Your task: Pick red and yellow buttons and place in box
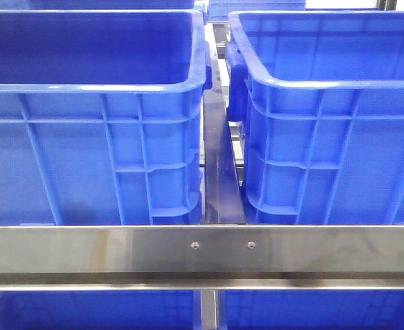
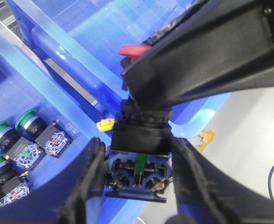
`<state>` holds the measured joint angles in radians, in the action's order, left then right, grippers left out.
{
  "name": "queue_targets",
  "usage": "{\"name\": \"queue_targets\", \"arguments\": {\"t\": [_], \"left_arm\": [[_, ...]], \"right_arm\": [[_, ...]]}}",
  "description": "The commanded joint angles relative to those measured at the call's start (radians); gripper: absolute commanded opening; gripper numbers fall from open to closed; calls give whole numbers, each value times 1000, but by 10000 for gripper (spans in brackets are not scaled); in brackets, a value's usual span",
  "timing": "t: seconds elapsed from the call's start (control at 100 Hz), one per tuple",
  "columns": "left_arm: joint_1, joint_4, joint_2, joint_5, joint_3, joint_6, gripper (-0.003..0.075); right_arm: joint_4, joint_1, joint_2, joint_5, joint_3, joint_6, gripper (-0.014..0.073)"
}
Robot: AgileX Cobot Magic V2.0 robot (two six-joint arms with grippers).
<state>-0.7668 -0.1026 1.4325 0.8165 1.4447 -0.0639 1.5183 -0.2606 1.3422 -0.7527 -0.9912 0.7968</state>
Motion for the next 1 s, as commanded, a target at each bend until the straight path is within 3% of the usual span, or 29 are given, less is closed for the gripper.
{"name": "queue_targets", "arguments": {"t": [0.0, 0.15, 0.22, 0.4, 0.72, 0.99], "left_arm": [[-7, -8, -38, -64, 30, 0, 171], [-7, -8, -38, -64, 30, 0, 432], [-7, -2, -38, -64, 30, 0, 491], [16, 12, -46, -64, 30, 33, 496], [187, 11, -124, -62, 14, 50, 496], [407, 11, -330, -204, -237, 64, 495]], "right_arm": [[63, -2, -29, -37, -35, 14, 153], [61, -2, -29, -35, -35, 24, 153], [60, -2, -29, -31, -35, 42, 153], [41, -1, -30, 27, -35, 50, 153], [15, 100, -67, 97, -35, 71, 153], [-13, 193, -80, 97, -35, 74, 153]]}}
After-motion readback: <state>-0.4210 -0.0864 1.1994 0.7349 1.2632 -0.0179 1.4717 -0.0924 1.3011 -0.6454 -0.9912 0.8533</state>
